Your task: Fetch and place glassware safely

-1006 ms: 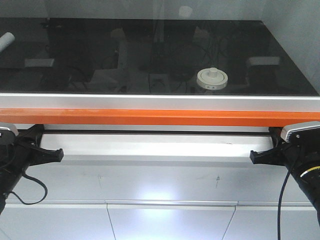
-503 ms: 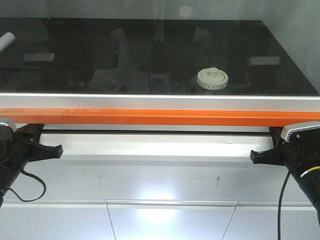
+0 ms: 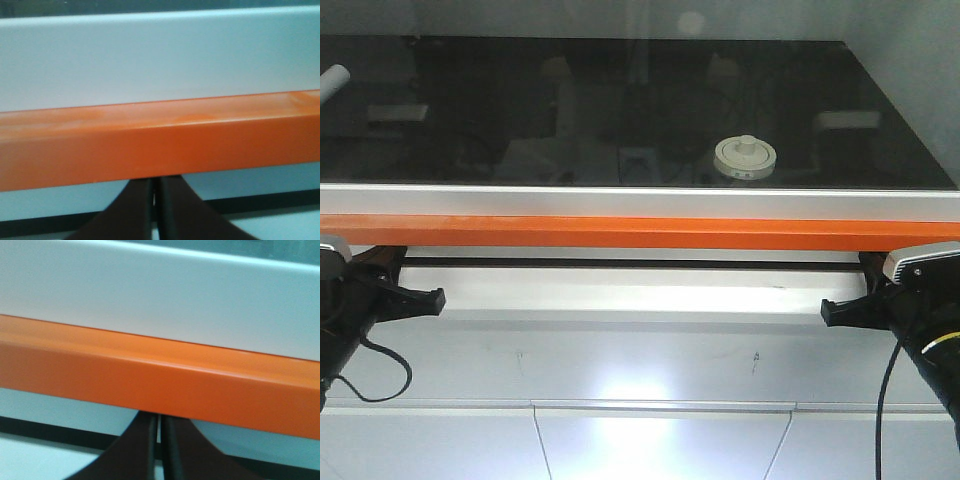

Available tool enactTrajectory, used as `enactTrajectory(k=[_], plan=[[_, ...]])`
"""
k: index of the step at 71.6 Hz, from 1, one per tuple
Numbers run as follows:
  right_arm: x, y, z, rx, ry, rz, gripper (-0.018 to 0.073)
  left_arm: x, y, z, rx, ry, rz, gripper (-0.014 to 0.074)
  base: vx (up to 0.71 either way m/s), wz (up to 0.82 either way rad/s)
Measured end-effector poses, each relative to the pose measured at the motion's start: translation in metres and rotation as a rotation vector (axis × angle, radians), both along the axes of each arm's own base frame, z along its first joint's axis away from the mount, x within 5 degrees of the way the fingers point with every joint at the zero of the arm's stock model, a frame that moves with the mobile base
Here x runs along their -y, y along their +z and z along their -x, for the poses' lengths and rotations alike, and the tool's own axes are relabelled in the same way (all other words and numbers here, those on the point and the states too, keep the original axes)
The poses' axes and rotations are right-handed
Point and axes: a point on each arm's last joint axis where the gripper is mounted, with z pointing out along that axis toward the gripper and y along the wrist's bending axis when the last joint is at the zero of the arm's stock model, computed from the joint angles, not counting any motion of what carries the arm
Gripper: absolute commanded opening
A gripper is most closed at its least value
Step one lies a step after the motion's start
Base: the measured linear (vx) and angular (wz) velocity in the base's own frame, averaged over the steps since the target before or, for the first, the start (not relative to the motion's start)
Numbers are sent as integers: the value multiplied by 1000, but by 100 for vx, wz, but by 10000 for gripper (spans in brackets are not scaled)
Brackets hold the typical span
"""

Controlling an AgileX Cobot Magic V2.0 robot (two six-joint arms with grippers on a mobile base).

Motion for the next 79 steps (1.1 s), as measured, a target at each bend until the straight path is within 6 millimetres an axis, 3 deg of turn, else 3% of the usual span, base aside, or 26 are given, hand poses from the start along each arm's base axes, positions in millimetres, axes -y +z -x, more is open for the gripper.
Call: enactTrajectory(k=[38,79], plan=[[0,14,5,18,0,6,-1,0,12,1,18,1,-2,-7,0,0],[0,43,-1,135,1,-19,-1,-1,44,5,138,2,8,-7,0,0]])
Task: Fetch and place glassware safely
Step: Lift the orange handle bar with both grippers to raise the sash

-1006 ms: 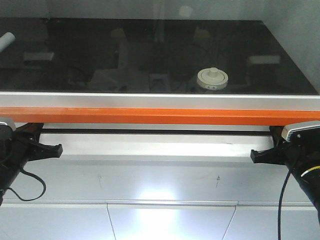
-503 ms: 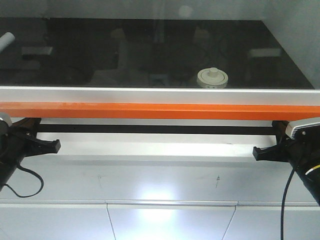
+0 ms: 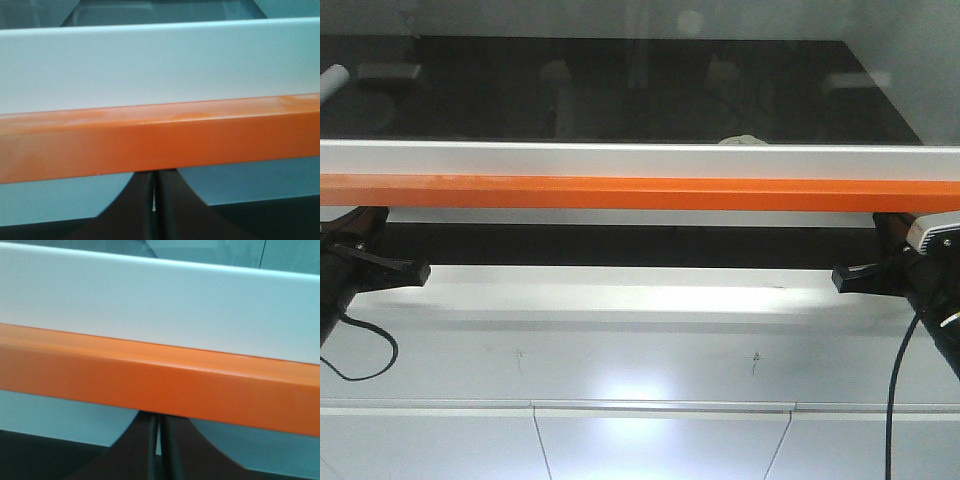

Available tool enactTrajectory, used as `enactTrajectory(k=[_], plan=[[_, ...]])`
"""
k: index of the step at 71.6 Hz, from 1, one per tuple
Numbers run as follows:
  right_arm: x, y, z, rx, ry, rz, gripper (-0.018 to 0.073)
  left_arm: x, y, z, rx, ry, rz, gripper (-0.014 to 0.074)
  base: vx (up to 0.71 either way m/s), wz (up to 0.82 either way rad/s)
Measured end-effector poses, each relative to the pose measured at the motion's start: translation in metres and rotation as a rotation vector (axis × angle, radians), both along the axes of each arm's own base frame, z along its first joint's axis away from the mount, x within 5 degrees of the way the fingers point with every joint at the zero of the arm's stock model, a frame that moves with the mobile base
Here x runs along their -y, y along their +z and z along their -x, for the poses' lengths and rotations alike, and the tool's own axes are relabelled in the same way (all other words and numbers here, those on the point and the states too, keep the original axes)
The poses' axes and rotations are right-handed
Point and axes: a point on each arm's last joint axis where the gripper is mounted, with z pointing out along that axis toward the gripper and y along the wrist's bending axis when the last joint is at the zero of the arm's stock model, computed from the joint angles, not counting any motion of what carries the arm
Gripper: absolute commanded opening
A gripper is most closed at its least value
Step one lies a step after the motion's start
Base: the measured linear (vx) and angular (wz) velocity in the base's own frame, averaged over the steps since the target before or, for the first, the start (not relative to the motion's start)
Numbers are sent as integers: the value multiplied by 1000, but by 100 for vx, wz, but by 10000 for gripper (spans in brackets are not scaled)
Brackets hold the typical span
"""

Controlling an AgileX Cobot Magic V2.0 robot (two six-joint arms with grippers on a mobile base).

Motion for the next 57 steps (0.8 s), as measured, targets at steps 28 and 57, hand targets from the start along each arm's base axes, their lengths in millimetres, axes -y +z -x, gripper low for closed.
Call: enactTrajectory(k=[28,57], plan=[[-1,32,-6,154,10,-12,-1,2,38,-9,109,-9,0,-7,0,0],[0,78,-12,300,0,-15,-1,6,81,-21,273,-44,-20,-7,-1,2]])
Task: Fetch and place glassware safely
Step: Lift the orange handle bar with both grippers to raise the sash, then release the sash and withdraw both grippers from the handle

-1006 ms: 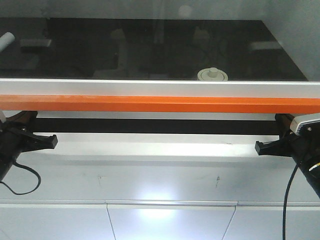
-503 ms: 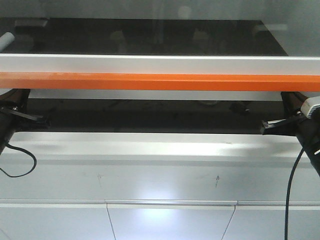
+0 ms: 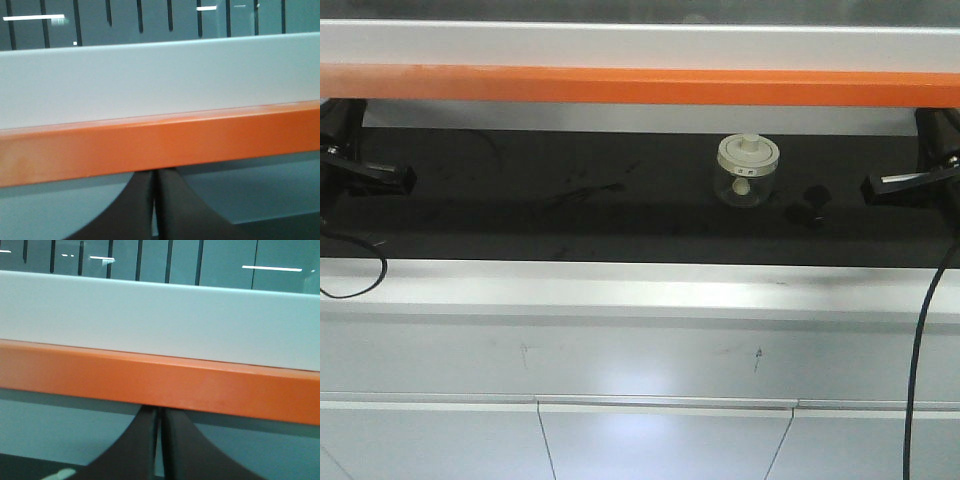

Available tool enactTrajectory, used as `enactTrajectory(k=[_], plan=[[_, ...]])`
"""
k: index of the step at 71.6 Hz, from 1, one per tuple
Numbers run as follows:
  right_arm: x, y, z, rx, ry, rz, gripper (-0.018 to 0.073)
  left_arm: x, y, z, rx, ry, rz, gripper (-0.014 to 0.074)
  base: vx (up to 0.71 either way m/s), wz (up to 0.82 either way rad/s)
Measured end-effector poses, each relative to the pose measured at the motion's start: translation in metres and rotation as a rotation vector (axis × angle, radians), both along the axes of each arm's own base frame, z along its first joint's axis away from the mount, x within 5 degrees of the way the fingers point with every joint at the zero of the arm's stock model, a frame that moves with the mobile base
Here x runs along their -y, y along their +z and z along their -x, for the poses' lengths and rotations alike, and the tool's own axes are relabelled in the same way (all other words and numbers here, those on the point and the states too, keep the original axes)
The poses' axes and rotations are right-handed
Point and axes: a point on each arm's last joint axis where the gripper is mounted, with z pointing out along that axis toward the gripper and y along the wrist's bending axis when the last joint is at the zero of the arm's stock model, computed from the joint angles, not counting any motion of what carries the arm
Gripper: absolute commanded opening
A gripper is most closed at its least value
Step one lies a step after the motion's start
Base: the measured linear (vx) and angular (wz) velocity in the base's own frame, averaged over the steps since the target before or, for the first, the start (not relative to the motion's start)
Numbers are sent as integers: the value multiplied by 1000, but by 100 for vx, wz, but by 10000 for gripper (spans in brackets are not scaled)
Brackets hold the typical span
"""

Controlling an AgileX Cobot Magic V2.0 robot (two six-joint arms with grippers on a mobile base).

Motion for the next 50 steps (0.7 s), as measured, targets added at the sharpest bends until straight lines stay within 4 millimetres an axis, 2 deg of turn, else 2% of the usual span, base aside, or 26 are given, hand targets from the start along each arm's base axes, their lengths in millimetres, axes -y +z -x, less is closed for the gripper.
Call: enactTrajectory(k=[12,20,50], plan=[[0,17,4,72,4,2,-1,1,20,-1,80,-6,5,-7,0,1],[0,21,7,88,4,2,-1,1,29,1,114,-6,7,-7,0,0],[-2,31,14,110,18,8,-1,0,38,8,102,-2,3,-7,0,0]])
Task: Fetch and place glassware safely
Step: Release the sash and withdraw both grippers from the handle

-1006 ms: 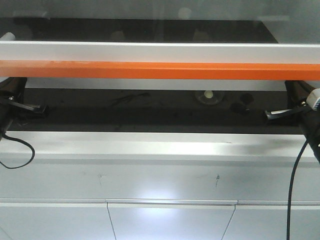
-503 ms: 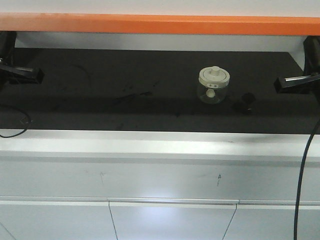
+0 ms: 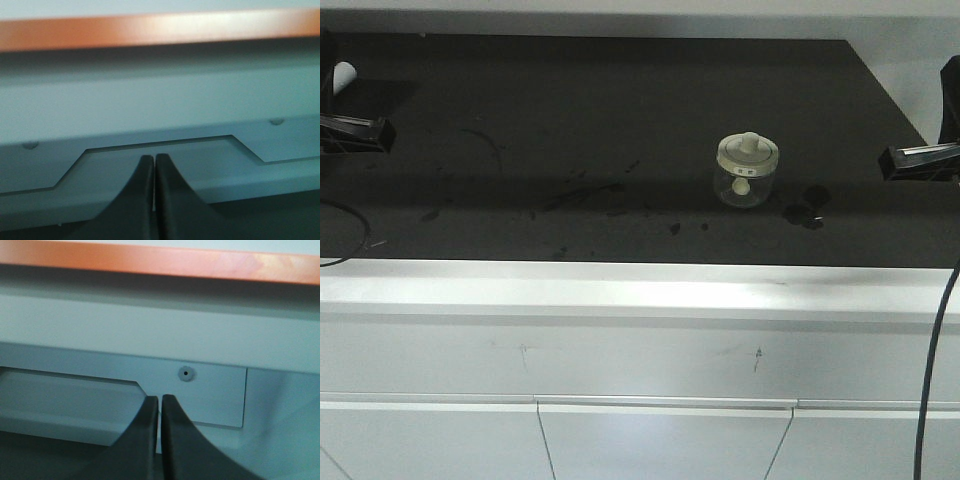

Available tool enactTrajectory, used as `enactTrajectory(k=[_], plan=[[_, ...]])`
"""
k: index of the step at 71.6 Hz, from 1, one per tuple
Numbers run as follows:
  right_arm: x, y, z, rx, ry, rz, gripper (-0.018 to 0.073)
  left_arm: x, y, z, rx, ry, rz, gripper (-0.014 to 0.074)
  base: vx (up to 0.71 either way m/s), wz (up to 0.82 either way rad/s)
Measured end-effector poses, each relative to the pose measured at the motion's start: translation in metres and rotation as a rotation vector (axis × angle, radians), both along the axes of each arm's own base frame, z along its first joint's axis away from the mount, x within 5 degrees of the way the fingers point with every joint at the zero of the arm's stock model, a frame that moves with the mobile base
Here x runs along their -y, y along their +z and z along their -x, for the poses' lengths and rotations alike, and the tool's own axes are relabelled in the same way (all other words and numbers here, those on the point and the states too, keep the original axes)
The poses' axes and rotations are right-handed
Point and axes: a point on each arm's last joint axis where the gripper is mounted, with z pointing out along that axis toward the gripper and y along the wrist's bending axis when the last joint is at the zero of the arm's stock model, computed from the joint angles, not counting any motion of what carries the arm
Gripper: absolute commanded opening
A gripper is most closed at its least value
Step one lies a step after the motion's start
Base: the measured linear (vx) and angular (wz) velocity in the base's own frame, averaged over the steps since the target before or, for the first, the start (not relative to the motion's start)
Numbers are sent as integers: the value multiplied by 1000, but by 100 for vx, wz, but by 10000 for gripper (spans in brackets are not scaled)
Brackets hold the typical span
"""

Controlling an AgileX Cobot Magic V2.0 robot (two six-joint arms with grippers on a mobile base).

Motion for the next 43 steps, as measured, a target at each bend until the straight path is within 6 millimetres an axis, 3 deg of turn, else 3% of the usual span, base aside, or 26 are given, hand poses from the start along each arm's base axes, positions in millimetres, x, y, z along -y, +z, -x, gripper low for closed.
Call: enactTrajectory(k=[19,43], plan=[[-3,11,13,-50,39,-4,-1,-2,4,19,-74,3,0,-7,0,0],[-15,21,35,-152,183,3,-1,-2,-9,84,-169,-56,-12,-7,0,0]])
